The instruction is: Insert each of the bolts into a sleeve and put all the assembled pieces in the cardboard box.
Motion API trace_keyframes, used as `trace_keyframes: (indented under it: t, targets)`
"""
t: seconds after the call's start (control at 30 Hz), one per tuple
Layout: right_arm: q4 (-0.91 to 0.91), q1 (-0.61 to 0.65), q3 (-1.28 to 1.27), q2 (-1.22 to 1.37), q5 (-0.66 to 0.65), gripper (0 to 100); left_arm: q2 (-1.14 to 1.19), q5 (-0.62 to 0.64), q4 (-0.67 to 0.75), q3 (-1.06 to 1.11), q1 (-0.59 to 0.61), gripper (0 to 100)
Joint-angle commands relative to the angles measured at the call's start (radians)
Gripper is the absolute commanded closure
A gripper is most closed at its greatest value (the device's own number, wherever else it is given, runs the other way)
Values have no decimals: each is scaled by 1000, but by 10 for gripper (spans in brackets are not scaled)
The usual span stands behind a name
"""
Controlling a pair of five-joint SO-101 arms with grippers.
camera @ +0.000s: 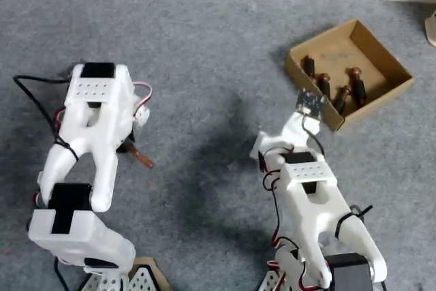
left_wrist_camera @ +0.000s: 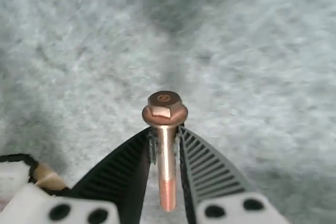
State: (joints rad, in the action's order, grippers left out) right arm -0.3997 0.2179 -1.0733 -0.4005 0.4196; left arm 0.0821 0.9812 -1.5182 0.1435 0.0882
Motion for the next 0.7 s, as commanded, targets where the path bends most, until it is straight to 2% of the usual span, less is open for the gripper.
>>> trace_keyframes:
  t: [0.0, 0.17, 0.37, 0.53, 0.67]
  targets:
    - [142, 15, 51, -7, -6, 995, -5, -5, 58, -67, -51, 994]
    - [355, 24, -56, -12, -5, 995, -5, -5, 186, 7, -119, 994]
    - [842, 51, -328, -7, -15, 995, -5, -26, 485, 130, -174, 994]
    - [931, 67, -426, -10, -155, 995, -15, -261, 753, 271, -236, 994]
    - [931, 71, -432, -7, -209, 995, -18, -345, 974, 364, -269, 994]
